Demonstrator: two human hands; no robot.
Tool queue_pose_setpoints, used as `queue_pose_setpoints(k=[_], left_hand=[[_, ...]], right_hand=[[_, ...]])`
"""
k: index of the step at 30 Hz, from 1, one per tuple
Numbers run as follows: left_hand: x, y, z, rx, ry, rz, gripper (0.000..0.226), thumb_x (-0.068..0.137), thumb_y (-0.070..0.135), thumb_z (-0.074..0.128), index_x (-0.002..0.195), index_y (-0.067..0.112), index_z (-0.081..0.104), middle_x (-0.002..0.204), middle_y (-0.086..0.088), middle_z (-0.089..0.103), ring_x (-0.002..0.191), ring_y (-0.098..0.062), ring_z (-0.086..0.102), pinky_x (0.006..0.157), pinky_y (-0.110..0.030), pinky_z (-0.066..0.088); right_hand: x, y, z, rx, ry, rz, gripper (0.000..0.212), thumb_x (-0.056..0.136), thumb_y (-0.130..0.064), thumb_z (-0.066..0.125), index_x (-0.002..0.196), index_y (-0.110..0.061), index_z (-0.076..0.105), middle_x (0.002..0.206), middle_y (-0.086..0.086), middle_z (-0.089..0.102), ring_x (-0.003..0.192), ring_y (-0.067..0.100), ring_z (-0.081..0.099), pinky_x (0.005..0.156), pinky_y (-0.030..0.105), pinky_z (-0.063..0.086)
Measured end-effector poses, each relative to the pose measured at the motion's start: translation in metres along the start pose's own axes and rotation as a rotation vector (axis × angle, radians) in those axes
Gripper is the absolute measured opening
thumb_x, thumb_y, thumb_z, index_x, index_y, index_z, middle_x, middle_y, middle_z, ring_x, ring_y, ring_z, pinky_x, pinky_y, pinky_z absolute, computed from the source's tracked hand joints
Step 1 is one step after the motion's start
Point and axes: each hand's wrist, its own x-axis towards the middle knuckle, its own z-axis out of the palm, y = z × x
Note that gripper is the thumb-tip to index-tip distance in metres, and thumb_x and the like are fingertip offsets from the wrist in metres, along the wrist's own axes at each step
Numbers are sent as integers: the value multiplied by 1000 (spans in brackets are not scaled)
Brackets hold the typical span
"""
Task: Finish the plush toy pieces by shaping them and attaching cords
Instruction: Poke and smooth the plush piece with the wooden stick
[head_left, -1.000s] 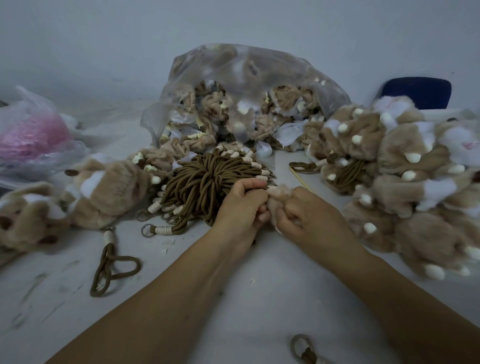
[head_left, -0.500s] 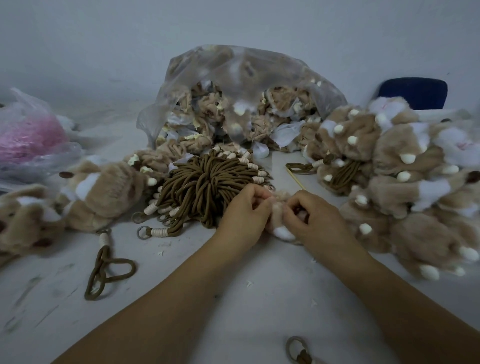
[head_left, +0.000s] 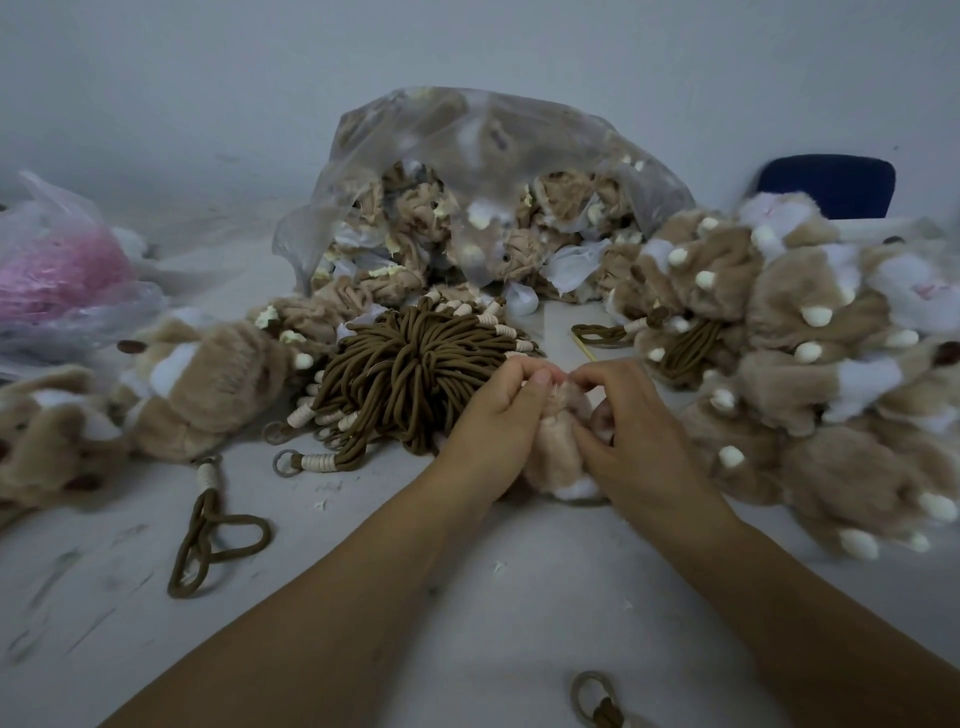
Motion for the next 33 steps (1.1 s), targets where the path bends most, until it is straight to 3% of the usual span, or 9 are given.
queue_pose_setpoints(k=[3, 7, 12, 15, 18, 21, 24, 29, 33], left_hand=[[-6, 3, 5, 82, -49, 44, 5, 98, 38, 55, 95, 42, 57, 84, 20, 67, 81, 6, 63, 70, -15, 49], [-13, 0, 14, 225, -43, 138, 40, 81, 50, 66, 115, 53, 44, 110, 24, 54, 101, 6, 58, 81, -14, 50], [-12, -8, 14, 325, 49, 256, 52, 88, 27, 72, 133, 29, 46, 120, 15, 40, 105, 17, 44, 83, -2, 39], [-13, -11, 17, 399, 85, 180, 49, 88, 25, 68, 133, 26, 49, 124, 13, 42, 106, 10, 47, 80, -3, 40], [-13, -13, 17, 395, 117, 125, 38, 88, 22, 63, 124, 31, 55, 114, 16, 57, 102, 5, 54, 80, -8, 43], [-13, -9, 12, 323, 146, 127, 29, 90, 14, 56, 95, 43, 58, 88, 22, 65, 87, 9, 58, 67, -5, 44], [-10, -9, 7, 265, 170, 127, 26, 89, 11, 52, 81, 35, 57, 72, 24, 62, 65, 5, 56, 55, -8, 41], [-6, -11, 5, 104, 166, 39, 31, 88, 12, 48, 69, 35, 58, 56, 15, 54, 51, -2, 46, 47, -20, 41], [-5, -10, 1, -46, 151, -44, 34, 92, 4, 45, 67, 22, 60, 59, 6, 55, 54, -9, 49, 48, -22, 42]], right_hand=[[1, 0, 0, 12, 92, 59, 17, 82, -18, 62, 94, -26, 52, 89, -12, 51, 77, 4, 52, 63, 26, 44], [3, 5, -3, 119, 126, 186, 23, 77, -8, 66, 95, -20, 57, 88, -6, 61, 77, 5, 57, 65, 25, 46], [5, 6, -6, 170, 240, 241, 12, 84, -10, 61, 93, -18, 59, 89, 0, 64, 79, 13, 59, 70, 22, 47], [5, 4, -6, 184, 272, 227, 11, 84, -12, 61, 88, -21, 58, 87, -3, 62, 77, 7, 58, 64, 12, 43], [3, 0, -1, 130, 232, 161, 12, 81, -8, 61, 86, -18, 58, 89, -4, 56, 77, 6, 54, 64, 9, 39], [3, -1, 2, 101, 160, 89, 8, 79, -3, 59, 80, -11, 59, 86, -3, 55, 77, 5, 51, 64, 8, 37], [3, 2, 4, 50, 135, 51, 9, 78, 3, 57, 75, -6, 56, 83, -1, 53, 75, 8, 47, 63, 12, 35], [4, 9, 5, 248, 189, 208, 21, 86, -9, 59, 84, -29, 55, 95, -11, 48, 72, -3, 52, 62, 6, 40], [5, 16, 3, 271, 120, 287, 10, 86, -22, 62, 84, -30, 56, 96, -6, 52, 69, -7, 54, 60, 5, 42]])
